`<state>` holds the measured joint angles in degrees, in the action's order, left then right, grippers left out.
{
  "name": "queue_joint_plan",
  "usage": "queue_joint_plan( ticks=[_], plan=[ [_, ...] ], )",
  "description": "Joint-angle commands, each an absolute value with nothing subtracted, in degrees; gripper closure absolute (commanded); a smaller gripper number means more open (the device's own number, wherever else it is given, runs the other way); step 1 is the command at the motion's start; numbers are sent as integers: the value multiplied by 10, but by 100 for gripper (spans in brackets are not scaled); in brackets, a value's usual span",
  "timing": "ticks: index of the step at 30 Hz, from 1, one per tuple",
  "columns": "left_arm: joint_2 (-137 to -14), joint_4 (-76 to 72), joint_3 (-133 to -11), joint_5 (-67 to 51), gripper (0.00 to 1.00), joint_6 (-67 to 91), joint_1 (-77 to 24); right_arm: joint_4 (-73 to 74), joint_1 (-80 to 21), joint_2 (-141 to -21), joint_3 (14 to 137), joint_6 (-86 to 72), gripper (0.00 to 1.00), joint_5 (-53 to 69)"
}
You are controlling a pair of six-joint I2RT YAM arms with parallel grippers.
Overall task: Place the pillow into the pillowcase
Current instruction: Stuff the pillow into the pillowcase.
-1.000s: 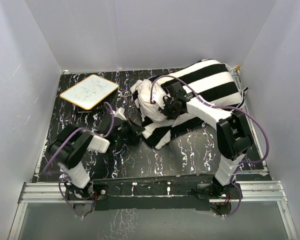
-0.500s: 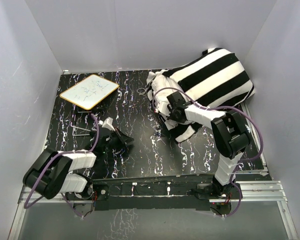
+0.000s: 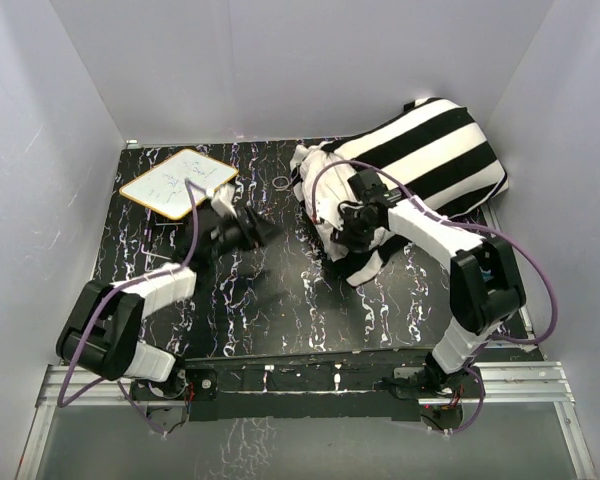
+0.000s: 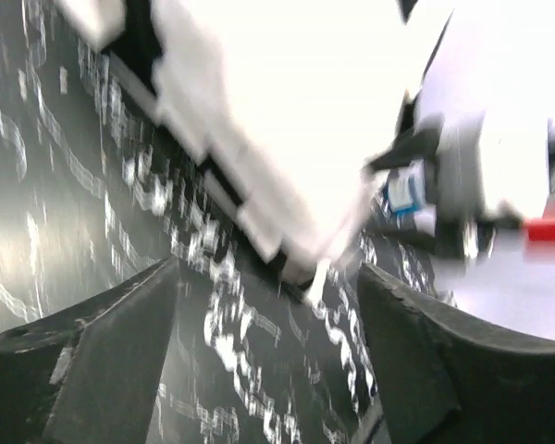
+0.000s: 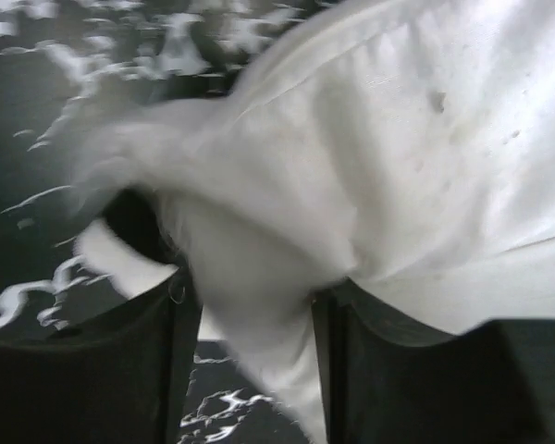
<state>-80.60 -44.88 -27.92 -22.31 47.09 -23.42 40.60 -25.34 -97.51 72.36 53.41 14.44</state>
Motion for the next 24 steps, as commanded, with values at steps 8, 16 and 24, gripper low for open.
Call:
queue_joint_plan(
  ticks=[8,16,24],
  plan=[
    [-955,-221,-683,-367,12,174,-153,558,-182,-815,781,545,9,494],
    [-1242,-316,-933,-481,4,81,-174,274,89,-836,732,200,7,429],
    [-1450,-114,-1178,-448,4,-16,-232,255,57,-960,751,177,8,410]
  ],
)
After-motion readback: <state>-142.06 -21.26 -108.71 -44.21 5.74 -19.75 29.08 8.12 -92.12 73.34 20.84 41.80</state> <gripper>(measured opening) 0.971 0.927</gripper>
